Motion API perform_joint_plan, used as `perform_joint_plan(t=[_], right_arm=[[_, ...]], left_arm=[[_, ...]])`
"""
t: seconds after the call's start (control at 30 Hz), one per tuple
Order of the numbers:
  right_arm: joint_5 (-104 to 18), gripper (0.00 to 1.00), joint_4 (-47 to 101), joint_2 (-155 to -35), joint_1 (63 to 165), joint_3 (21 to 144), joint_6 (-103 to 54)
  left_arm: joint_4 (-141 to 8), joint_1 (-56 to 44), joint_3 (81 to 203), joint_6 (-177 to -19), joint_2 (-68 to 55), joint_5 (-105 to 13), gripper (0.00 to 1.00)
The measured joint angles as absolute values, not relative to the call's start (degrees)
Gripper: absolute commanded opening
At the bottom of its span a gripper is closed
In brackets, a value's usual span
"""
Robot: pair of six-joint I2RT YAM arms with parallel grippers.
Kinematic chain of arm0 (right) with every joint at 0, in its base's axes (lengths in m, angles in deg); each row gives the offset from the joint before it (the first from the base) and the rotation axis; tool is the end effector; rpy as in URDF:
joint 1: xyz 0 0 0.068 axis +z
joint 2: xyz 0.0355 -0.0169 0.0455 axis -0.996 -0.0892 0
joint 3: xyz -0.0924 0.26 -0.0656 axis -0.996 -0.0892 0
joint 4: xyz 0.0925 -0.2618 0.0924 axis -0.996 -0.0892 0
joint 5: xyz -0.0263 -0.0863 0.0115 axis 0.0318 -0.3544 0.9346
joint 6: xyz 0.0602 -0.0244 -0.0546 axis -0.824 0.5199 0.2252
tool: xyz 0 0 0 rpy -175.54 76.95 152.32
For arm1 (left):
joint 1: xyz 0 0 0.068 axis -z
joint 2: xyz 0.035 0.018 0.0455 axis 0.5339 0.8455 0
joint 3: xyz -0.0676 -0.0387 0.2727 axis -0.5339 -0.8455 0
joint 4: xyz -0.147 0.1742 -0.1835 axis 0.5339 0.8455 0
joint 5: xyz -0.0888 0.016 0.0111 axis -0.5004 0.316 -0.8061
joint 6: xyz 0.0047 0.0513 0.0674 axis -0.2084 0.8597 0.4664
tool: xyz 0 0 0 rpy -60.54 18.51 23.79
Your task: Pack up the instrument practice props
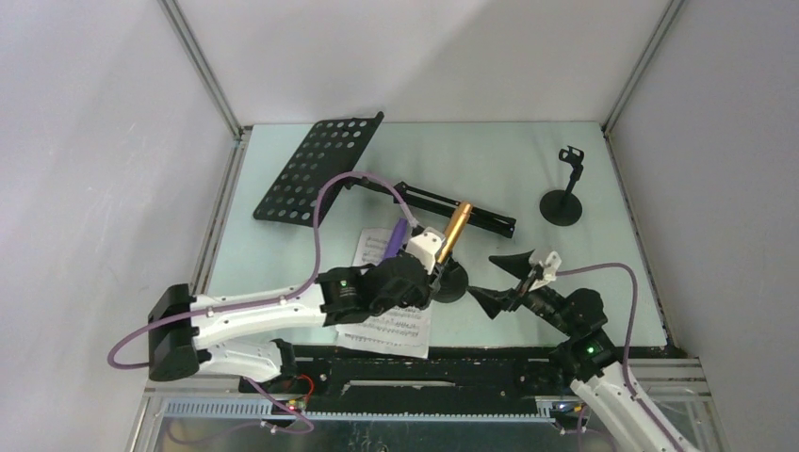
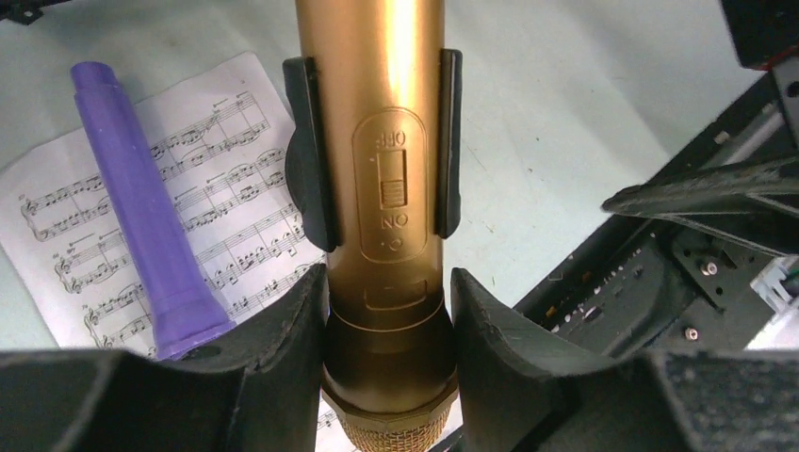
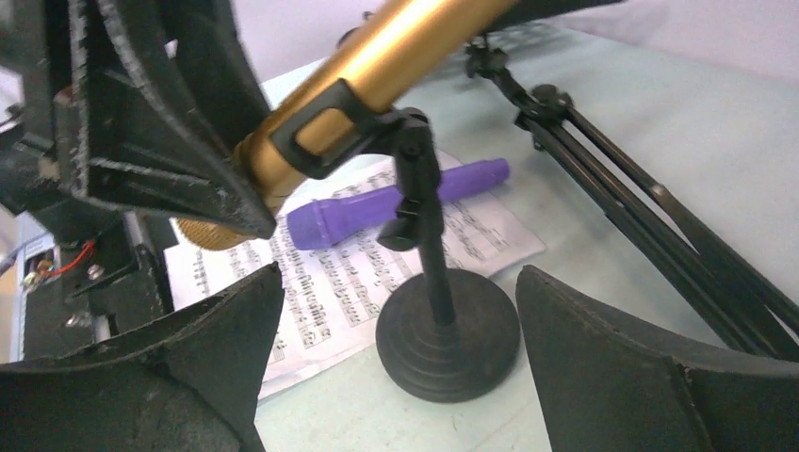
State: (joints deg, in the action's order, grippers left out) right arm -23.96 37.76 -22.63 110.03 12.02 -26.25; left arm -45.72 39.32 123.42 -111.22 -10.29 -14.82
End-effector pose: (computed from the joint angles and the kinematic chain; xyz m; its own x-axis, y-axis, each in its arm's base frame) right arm 0.1390 0.1023 0.2125 -0.0217 0.1406 -0.9898 -0.7907 0.6035 0.1030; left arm 0.1328 -0.3060 0.2596 -0.4930 0.2734 -0.8259 0.6246 0.7721 -0.1172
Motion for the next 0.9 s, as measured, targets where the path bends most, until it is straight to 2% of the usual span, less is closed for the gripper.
perform_joint_plan(t=[0.27,0.57,0.9], right_arm=[[-30.4,1.00,56.1,-41.2,125.4,11.9,-11.4],[-39.3,0.93,75.5,-61.0,128.6,12.0,-5.8],[-42.9,0.70,91.1,-74.2,128.8,12.5,-5.8]], left_arm=[[-47.9,36.8,121.0,-105.4,-13.8,-22.4,0.00],[-48.8,36.5,120.4,-103.7,-14.4,-25.1,0.00],[-49.0,36.4,120.0,-103.2,-15.1,-28.3,0.00]])
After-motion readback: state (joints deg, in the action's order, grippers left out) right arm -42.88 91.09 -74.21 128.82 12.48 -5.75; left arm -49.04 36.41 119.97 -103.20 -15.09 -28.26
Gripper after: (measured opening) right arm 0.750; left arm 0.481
